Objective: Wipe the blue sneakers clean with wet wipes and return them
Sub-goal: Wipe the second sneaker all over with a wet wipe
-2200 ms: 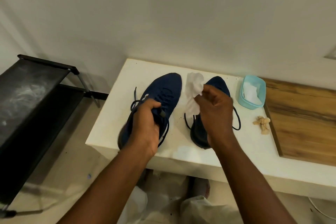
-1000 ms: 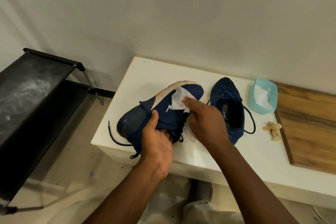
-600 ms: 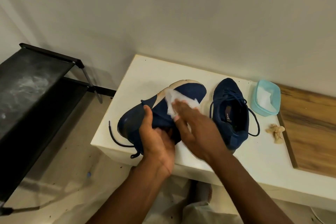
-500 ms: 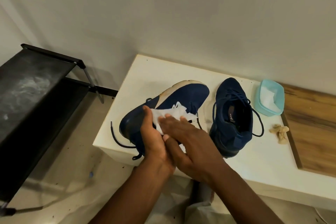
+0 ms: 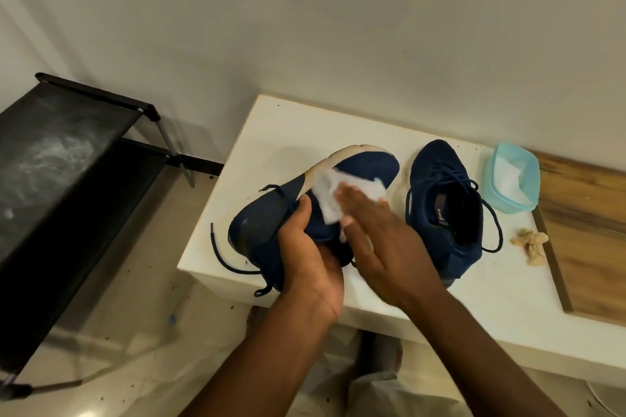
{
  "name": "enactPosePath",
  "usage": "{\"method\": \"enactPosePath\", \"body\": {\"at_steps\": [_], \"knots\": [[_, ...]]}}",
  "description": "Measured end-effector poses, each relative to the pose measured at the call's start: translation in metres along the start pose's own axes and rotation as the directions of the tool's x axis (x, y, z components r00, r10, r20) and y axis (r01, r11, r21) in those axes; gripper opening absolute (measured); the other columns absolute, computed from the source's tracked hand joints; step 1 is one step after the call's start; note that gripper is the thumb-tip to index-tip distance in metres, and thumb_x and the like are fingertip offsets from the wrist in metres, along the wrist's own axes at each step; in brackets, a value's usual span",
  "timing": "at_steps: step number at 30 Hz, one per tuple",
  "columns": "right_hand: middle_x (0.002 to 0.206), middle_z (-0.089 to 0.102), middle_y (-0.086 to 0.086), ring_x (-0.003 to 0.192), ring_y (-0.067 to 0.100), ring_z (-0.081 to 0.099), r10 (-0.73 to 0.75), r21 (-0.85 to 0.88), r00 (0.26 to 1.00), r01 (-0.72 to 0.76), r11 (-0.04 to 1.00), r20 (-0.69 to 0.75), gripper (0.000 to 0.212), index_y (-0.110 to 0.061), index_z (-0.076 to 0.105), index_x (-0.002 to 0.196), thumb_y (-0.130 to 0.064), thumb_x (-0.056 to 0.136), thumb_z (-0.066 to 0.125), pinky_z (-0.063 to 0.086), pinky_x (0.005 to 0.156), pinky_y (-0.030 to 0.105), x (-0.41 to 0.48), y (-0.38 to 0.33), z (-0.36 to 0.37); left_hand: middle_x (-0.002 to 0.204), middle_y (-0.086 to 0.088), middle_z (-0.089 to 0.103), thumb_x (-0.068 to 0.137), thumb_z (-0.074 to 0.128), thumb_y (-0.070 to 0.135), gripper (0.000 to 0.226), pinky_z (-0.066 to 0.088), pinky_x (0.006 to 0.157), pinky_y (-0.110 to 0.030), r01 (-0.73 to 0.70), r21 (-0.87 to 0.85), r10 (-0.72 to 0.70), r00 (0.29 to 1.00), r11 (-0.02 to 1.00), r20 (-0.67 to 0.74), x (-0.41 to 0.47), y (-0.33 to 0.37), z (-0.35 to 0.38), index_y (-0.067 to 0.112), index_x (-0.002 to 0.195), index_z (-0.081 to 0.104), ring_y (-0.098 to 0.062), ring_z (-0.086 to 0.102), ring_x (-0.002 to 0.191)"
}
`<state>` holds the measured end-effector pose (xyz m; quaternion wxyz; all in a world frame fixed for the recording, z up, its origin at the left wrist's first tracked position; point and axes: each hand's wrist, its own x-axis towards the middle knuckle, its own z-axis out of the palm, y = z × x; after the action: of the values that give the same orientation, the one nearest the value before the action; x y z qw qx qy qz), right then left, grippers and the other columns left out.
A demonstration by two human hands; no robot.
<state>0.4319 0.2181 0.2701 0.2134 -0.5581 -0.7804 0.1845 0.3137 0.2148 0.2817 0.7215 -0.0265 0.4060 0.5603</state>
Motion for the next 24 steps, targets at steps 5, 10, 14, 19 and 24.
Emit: {"method": "enactPosePath", "body": {"at_steps": [5, 10, 14, 19, 24], "knots": [[0.162, 0.016, -0.016, 0.146, -0.010, 0.003, -0.037, 0.064, 0.988, 0.028, 0.998, 0.150, 0.053, -0.031, 0.023, 0.155, -0.047, 0.104, 0.018, 0.005, 0.125, 0.036, 0.008, -0.014, -0.001, 0.114, -0.010, 0.075, 0.103, 0.048, 0.039, 0.038, 0.052, 0.097, -0.042, -0.023, 0.003, 0.023, 1.000, 1.000, -0.008, -0.004, -0.002, 0.003, 0.016, 0.124, 0.070, -0.026, 0.073, 0.106], [0.161, 0.019, -0.017, 0.148, -0.006, 0.003, -0.034, -0.005, 0.995, 0.035, 0.999, 0.094, 0.053, -0.030, 0.025, 0.155, -0.044, 0.105, 0.014, 0.005, 0.124, 0.046, 0.015, -0.001, -0.008, 0.114, -0.008, 0.075, 0.096, 0.062, 0.037, 0.030, 0.052, 0.100, -0.042, -0.013, 0.132, 0.034, 0.987, 0.991, -0.160, -0.015, -0.012, 0.003, 0.018, 0.119, 0.070, -0.023, 0.071, 0.107], [0.161, 0.015, -0.017, 0.147, -0.007, -0.001, 0.043, -0.027, 0.996, -0.041, 0.999, 0.082, 0.055, -0.030, 0.022, 0.155, -0.047, 0.103, 0.013, 0.000, 0.125, 0.044, 0.024, 0.002, -0.009, 0.105, -0.008, 0.070, 0.094, 0.068, 0.022, 0.007, 0.052, 0.091, -0.040, 0.075, 0.157, -0.038, 0.974, 0.985, -0.223, -0.038, -0.013, 0.012, 0.016, 0.092, 0.066, -0.023, 0.064, 0.104], [0.161, 0.017, -0.018, 0.148, -0.005, 0.003, 0.080, -0.031, 0.995, -0.078, 0.996, 0.064, 0.055, -0.034, 0.025, 0.154, -0.048, 0.102, 0.014, 0.003, 0.125, 0.041, 0.021, 0.012, -0.009, 0.081, 0.004, 0.069, 0.090, 0.069, 0.026, 0.010, 0.050, 0.063, -0.028, -0.324, 0.292, 0.362, 0.928, 0.900, -0.085, -0.075, 0.008, 0.031, 0.021, 0.099, 0.067, -0.010, 0.062, 0.075], [0.160, 0.023, -0.016, 0.149, -0.003, 0.008, -0.088, -0.005, 0.991, 0.089, 0.996, 0.099, 0.049, -0.030, 0.032, 0.153, -0.042, 0.105, 0.025, 0.008, 0.125, 0.040, 0.019, -0.012, -0.003, 0.117, 0.017, 0.065, 0.097, 0.064, 0.026, 0.019, 0.040, 0.101, -0.028, -0.598, 0.801, 0.739, 0.528, -0.027, 0.419, -0.025, 0.063, -0.005, 0.028, 0.116, 0.064, -0.009, 0.057, 0.113]]}}
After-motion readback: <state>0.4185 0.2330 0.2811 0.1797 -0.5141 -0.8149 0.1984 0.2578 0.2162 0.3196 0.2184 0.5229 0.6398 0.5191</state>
